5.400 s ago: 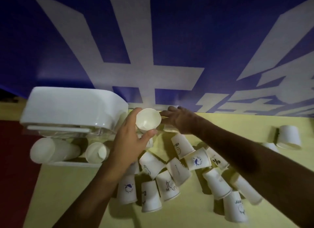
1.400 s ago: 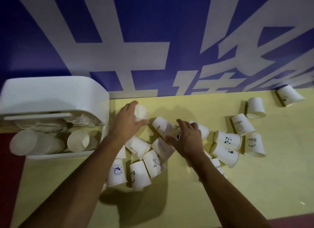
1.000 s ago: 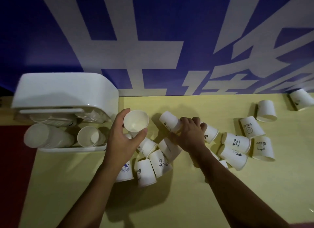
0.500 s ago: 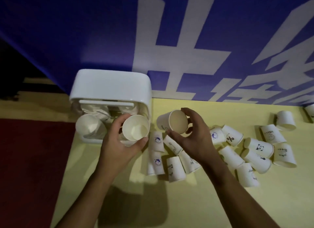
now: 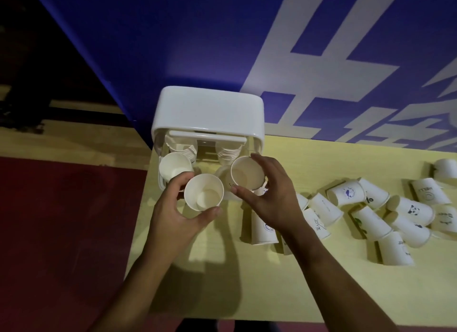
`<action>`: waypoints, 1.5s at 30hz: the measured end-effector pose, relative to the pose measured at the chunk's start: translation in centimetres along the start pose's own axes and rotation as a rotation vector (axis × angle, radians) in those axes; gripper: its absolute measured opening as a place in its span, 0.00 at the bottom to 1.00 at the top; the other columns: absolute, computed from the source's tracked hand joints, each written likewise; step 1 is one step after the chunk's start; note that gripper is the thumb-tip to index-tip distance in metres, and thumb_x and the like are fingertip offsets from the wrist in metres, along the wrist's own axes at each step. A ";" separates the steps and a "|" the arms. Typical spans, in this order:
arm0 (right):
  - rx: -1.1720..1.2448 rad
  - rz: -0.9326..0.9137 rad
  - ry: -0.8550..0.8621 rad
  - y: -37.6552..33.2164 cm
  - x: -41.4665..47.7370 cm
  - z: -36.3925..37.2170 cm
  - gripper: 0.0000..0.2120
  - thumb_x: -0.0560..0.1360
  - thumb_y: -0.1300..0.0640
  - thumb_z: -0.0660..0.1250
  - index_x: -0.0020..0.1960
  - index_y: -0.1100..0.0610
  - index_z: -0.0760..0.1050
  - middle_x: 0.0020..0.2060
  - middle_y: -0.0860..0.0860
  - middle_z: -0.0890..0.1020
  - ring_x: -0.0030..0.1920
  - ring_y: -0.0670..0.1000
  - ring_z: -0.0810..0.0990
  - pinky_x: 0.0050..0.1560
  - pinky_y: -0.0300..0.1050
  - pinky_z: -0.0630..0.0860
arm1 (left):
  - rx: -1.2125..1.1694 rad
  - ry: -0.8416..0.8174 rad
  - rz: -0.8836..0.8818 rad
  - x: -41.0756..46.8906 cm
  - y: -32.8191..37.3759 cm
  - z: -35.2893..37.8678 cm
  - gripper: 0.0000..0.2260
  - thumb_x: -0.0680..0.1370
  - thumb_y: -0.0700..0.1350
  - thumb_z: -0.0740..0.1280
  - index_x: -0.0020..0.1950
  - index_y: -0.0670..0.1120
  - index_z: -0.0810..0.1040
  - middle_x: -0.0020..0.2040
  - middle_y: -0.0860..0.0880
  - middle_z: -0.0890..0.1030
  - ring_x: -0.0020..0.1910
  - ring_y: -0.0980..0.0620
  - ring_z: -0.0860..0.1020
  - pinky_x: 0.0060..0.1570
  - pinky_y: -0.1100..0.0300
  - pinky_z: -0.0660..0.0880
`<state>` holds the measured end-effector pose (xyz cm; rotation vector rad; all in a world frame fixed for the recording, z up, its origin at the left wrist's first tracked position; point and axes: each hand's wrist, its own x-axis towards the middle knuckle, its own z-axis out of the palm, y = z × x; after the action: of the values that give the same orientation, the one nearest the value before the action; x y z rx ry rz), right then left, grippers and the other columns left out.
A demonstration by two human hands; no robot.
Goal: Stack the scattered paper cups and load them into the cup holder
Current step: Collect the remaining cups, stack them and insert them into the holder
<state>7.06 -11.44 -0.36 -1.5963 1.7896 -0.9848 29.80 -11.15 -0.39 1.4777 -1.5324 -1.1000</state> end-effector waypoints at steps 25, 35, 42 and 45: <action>0.286 0.147 -0.086 -0.2 -0.3 1.5 0.16 0.85 0.51 0.61 0.71 0.45 0.76 0.64 0.35 0.80 0.67 0.38 0.76 0.61 0.32 0.73 | 0.053 -0.064 0.070 4.0 1.1 4.5 0.32 0.69 0.53 0.82 0.70 0.53 0.74 0.64 0.57 0.79 0.64 0.55 0.77 0.61 0.51 0.78; 0.057 0.191 -0.110 4.6 0.8 3.8 0.19 0.85 0.53 0.62 0.75 0.47 0.71 0.61 0.31 0.76 0.64 0.38 0.74 0.67 0.38 0.70 | 0.298 -0.122 0.048 5.9 -2.8 7.7 0.35 0.71 0.55 0.80 0.75 0.52 0.72 0.68 0.51 0.79 0.68 0.51 0.75 0.64 0.61 0.73; -0.168 0.114 -0.124 6.2 0.7 5.3 0.21 0.83 0.57 0.63 0.76 0.52 0.71 0.69 0.49 0.78 0.65 0.52 0.73 0.61 0.44 0.68 | 0.357 -0.212 -0.090 6.3 -3.4 8.6 0.36 0.74 0.54 0.78 0.79 0.55 0.67 0.71 0.48 0.78 0.69 0.47 0.76 0.65 0.55 0.75; -0.175 0.097 -0.110 6.3 0.8 5.4 0.21 0.83 0.58 0.63 0.76 0.53 0.71 0.67 0.50 0.79 0.63 0.53 0.73 0.60 0.48 0.72 | 0.353 -0.209 -0.113 6.5 -3.4 8.9 0.35 0.74 0.52 0.78 0.78 0.54 0.67 0.71 0.48 0.78 0.70 0.47 0.75 0.66 0.51 0.75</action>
<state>7.53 -12.92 -8.58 -1.6165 1.9008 -0.6994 22.37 -16.75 -7.16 1.7462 -1.8827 -1.1183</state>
